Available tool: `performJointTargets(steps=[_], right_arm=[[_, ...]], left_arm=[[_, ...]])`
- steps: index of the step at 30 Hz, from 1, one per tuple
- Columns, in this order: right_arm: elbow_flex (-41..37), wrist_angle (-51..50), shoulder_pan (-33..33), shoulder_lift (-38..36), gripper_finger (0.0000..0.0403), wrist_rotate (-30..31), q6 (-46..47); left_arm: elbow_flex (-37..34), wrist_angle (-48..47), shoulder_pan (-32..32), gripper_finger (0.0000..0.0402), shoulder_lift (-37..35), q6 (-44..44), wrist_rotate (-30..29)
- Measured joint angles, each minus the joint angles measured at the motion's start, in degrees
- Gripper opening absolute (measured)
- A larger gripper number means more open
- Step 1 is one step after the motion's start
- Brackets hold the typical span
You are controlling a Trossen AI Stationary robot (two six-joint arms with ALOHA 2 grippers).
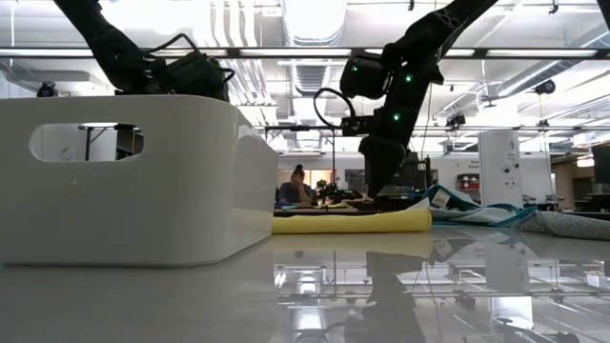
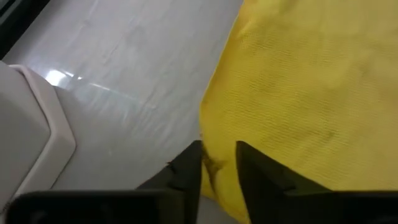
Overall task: Fold microfiber towels
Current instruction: Fold the yellow microfiber towel
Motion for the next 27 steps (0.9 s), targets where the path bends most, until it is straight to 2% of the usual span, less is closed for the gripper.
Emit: performJointTargets(steps=[5, 9, 13, 17, 20, 23, 27], right_arm=[[0.00, -1.73, -0.65, -1.43, 0.0082, 0.06, -0.09], [0.00, -3.05, -0.57, -3.83, 0.0083, -0.20, -0.61], [-0.18, -3.33, -0.16, -6.12, 0.0078, -2.88, -0.66], [-1.30, -3.20, 0.45, -7.88, 0.0072, -11.42, -1.19], [-2.63, -1.76, 0.82, -8.41, 0.0071, -15.58, 4.09], [-4.14, -1.17, 0.97, -8.46, 0.0079, -17.24, 9.16], [-6.83, -0.22, 2.13, -8.46, 0.0108, -20.62, 9.45]], left_arm=[[0.57, -3.96, 0.00, 0.0149, -1.49, 2.05, -0.04], [0.96, -7.56, -0.02, 0.0176, -4.66, 4.41, -0.09], [0.92, -8.99, -0.02, 0.0182, -8.67, 4.52, -0.11], [0.66, -9.51, -0.35, 0.0182, -12.70, 4.50, -0.05], [0.42, -9.84, -1.04, 0.0182, -15.04, 4.15, 0.30], [-0.22, -9.65, -1.99, 0.0182, -16.41, 3.98, 0.36], [-1.39, -9.51, -3.91, 0.0182, -16.37, 3.95, 0.57]])
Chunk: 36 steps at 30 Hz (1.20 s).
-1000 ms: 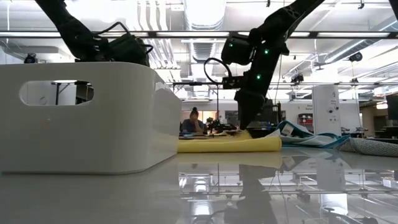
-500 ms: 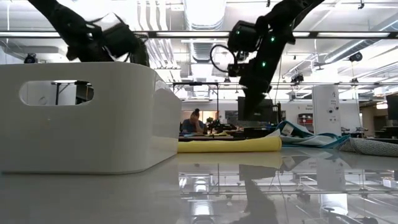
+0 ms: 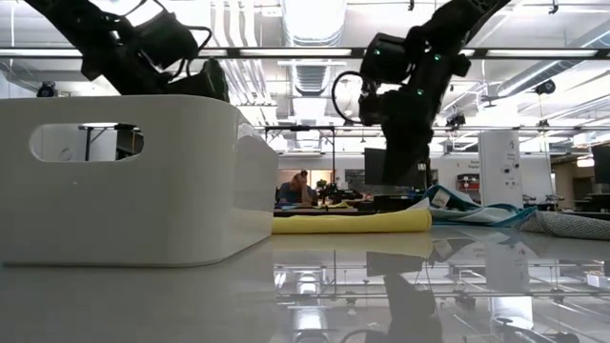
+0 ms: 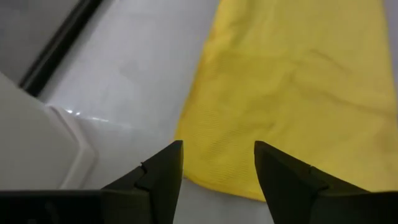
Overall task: Fold microfiber towels
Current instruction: Fold the yellow microfiber towel
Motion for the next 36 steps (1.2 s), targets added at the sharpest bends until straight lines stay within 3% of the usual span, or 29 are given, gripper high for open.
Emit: performJointTargets(steps=[7, 12, 21, 30, 36], right_arm=[[-4.67, 7.41, 5.26, 0.00, 0.0173, -0.62, -7.32], [-6.18, 11.27, 10.23, 0.32, 0.0186, -0.70, -12.81], [-11.41, 23.21, 13.34, 1.23, 0.0171, 0.16, -10.44], [-14.24, 26.52, 13.54, 4.21, 0.0151, 0.28, -9.54], [-14.13, 31.80, 13.40, 7.15, 0.0109, 1.48, -9.66]], left_arm=[[-0.43, 1.09, -3.29, 0.0182, 3.46, -0.01, 0.15], [-0.44, 1.97, -4.46, 0.0182, 4.13, 0.00, 0.13], [0.20, 2.50, -4.64, 0.0182, 3.48, 0.05, 0.11], [2.62, 2.55, -5.81, 0.0182, 3.38, 0.51, -0.05], [4.68, 2.57, -8.67, 0.0182, 3.47, 0.46, -0.15]])
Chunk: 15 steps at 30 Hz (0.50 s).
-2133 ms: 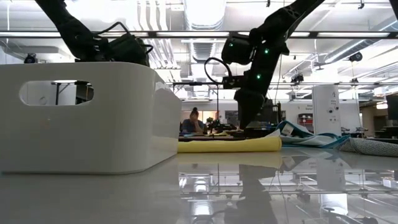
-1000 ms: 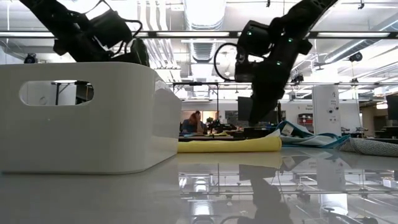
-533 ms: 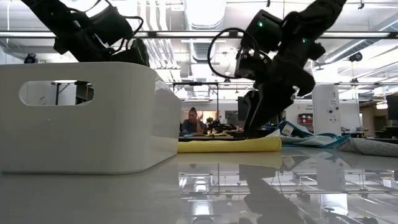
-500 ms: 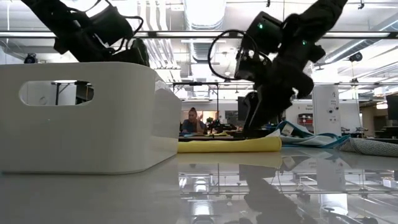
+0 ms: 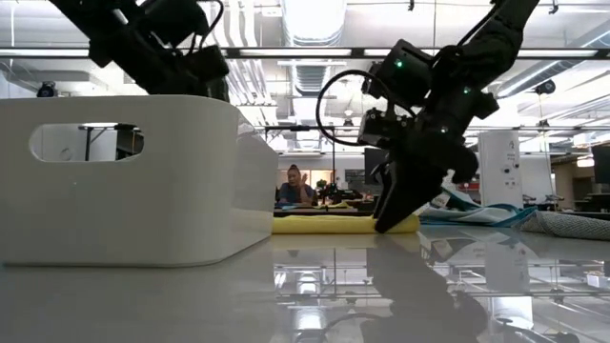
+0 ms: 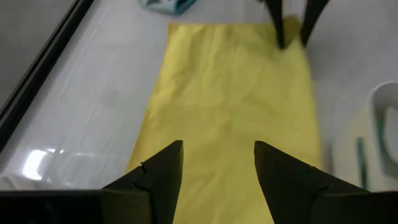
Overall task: Fold microfiber towels
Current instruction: Fold the yellow microfiber towel
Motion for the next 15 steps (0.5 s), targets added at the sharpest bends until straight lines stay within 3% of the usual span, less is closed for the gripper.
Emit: performJointTargets(steps=[8, 15], right_arm=[[0.78, 3.63, -2.96, 0.13, 0.0019, 5.32, 2.18], [5.01, 3.55, -6.27, 0.15, 0.0009, 5.26, 3.37]], left_arm=[[1.41, 1.11, -1.26, 0.0182, 0.02, 0.02, 0.02], [1.39, 7.79, -1.21, 0.0182, 2.35, -0.02, 0.05]])
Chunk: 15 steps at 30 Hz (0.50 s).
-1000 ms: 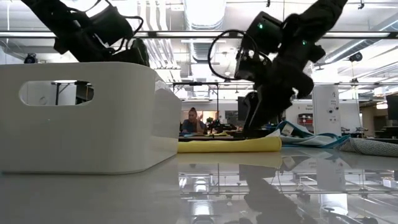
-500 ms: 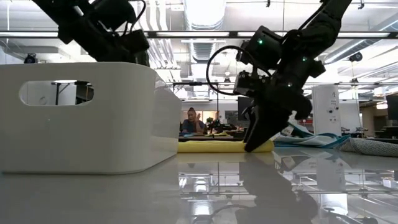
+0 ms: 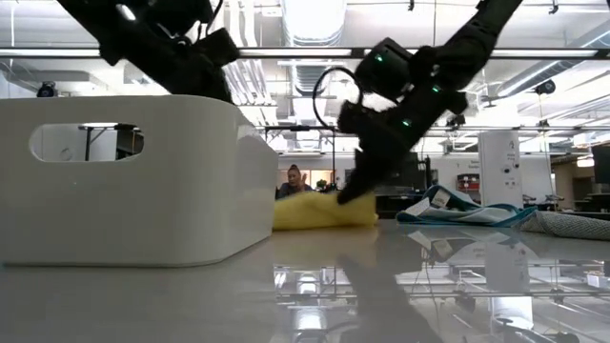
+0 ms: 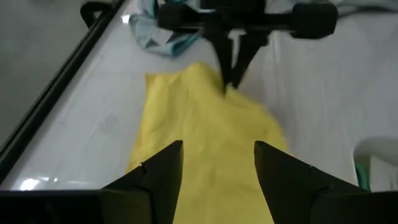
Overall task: Fold microfiber towels
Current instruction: Fold the yellow microfiber towel
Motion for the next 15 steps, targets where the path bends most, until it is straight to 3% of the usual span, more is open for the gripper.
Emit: performJointTargets(steps=[3, 8, 15], right_arm=[[3.22, -0.74, -1.56, 0.00, 0.0009, -0.11, 2.13], [8.43, -5.72, -4.62, 0.00, 0.0009, -1.39, 3.50], [13.13, -12.17, -6.71, 0.00, 0.0009, -1.79, 1.80]], left_arm=[[0.71, 4.00, 0.02, 0.0182, 3.29, 0.00, -0.03], [3.52, 3.88, 0.07, 0.0182, 9.24, -0.40, -3.18], [7.89, 3.44, 0.13, 0.0183, 15.27, -0.40, -3.24]])
